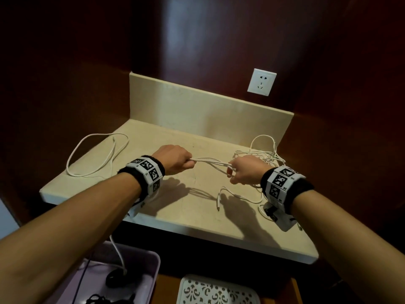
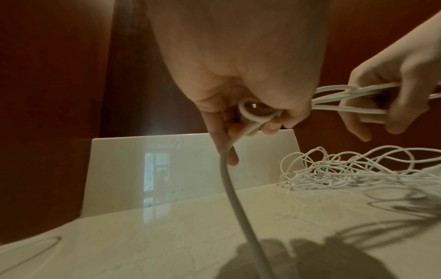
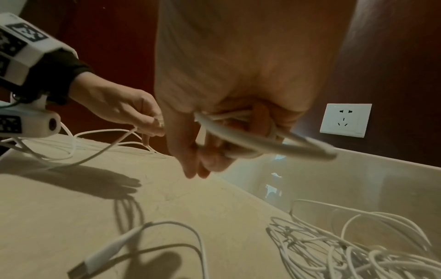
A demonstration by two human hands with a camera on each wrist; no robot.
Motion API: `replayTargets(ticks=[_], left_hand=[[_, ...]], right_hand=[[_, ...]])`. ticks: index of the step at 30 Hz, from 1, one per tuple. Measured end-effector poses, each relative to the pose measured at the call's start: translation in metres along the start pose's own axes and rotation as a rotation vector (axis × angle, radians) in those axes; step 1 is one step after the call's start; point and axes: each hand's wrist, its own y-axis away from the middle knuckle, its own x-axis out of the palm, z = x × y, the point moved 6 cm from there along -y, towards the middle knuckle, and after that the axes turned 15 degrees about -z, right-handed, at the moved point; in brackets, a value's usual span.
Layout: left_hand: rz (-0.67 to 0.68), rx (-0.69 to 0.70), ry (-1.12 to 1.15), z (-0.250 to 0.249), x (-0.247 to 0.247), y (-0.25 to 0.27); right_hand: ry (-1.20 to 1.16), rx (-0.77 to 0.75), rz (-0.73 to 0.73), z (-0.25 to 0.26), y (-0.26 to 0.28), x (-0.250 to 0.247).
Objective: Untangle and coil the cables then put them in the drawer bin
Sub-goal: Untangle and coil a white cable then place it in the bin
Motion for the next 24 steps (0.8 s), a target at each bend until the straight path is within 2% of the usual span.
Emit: replayTargets(ticks=[5, 10, 13, 16, 20, 24], left_hand=[[0.030, 0.041, 0.127, -0.002, -0.001, 0.001], [0.087, -0.049, 0.436, -0.007, -0.004, 0.005], [0.073, -0.050, 0.370, -0.016, -0.003, 0.001], [0.069, -0.065, 0.351, -0.020, -0.003, -0.003], [0.061, -0.068, 0.314, -0.021, -0.008, -0.008], [0.050, -0.066, 0.313, -0.023, -0.011, -0.012]], right_hand=[[0.053, 0.002, -0.053, -0.007, -0.002, 0.000], [0.088, 0.017, -0.043, -0.017, 0.000, 0.000], [0.116, 0.031, -0.040, -0.019, 0.000, 0.001], [-0.010, 0.078, -0.109, -0.016, -0.003, -0.002], [-0.211, 0.035, -0.171, 0.005, -0.004, -0.009], [-0.182, -0.010, -0.162, 0.019, -0.007, -0.009]])
